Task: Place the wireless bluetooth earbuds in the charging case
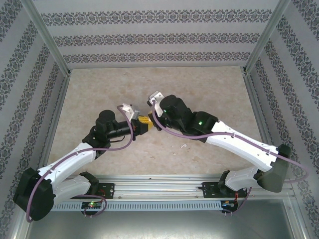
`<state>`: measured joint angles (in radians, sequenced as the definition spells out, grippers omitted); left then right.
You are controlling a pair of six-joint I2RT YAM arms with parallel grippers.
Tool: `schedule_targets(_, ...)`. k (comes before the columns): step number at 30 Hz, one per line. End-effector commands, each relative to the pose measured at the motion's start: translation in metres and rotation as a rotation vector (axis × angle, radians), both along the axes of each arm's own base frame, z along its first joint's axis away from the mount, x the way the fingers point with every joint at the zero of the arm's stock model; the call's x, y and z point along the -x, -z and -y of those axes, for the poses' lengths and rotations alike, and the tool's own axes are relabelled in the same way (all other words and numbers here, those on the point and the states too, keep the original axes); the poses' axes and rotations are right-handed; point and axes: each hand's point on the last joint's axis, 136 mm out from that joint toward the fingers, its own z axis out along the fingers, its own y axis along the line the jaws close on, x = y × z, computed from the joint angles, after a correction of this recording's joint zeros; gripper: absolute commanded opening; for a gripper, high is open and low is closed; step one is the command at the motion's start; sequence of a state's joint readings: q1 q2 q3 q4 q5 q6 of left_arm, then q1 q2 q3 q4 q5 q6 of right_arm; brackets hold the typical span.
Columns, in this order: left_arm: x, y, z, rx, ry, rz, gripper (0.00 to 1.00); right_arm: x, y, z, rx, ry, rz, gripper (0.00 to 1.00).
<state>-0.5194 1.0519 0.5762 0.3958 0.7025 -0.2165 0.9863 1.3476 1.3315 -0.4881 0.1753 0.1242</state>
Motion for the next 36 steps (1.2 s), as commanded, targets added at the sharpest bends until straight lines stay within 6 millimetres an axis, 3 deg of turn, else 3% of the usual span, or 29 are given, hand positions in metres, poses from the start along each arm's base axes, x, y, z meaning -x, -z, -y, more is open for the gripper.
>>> schedule_targets(1, 0.008, -0.028, 0.004, 0.048, 0.033, 0.064, 0.00, 0.000, -0.004, -0.004, 0.012, -0.011, 0.021, 0.13)
schedule_targets(24, 0.008, -0.030, 0.002, 0.044, 0.019, 0.074, 0.00, 0.007, 0.003, 0.011, 0.062, -0.021, 0.023, 0.12)
schedule_targets(36, 0.007, -0.032, 0.002, 0.044, 0.017, 0.077, 0.00, 0.012, 0.013, 0.006, 0.073, -0.056, -0.006, 0.12)
